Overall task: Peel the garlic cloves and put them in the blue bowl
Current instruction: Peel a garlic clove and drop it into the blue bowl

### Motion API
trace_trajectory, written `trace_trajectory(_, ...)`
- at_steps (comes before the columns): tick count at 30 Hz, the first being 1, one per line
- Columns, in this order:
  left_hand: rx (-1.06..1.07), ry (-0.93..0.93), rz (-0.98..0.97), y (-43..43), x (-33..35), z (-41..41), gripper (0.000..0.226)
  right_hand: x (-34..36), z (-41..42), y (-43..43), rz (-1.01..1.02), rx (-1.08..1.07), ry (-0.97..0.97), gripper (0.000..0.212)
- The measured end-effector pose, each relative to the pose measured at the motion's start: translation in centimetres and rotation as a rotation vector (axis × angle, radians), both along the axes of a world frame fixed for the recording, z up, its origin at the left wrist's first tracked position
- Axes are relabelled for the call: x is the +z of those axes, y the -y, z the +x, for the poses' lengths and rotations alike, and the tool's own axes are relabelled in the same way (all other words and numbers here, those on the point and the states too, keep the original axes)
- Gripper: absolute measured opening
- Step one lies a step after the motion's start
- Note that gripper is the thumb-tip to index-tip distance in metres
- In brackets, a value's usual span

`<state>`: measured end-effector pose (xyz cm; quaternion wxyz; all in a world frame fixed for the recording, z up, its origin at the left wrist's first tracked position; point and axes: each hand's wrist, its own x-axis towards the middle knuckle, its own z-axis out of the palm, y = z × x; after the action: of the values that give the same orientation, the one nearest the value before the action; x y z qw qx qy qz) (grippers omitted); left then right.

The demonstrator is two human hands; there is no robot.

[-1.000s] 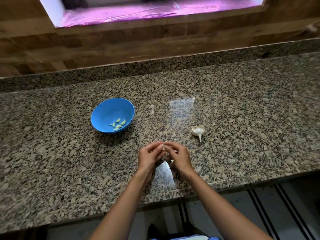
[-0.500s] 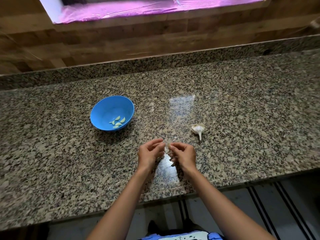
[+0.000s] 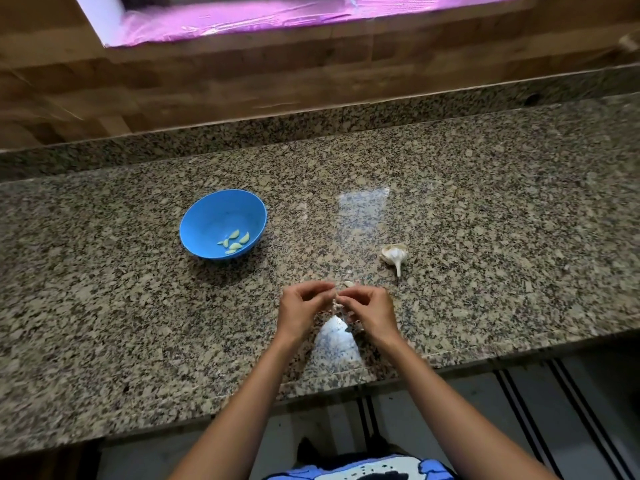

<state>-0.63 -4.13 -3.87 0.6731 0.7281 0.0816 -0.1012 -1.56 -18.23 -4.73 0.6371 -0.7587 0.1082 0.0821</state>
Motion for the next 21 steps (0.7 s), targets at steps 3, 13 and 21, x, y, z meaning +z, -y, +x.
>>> trace_trajectory(3,0.156,0.019,0.219,-2.1,-0.6,0.4,0.018,-0.4,-0.3,0.4,-0.2,-0.052,0.079,0.02)
trace_trajectory(13,-0.219,0.346,0.757,0.9,-2.7,0.1,0.044,-1.1,-0.6,2.3,-0.114,-0.316,-0.002,0.025)
trace_trajectory(21,-0.702,0.292,0.853,3.0,-1.3,3.0,0.043,-1.2,-0.1,3.5,0.027,-0.285,-0.098,0.022)
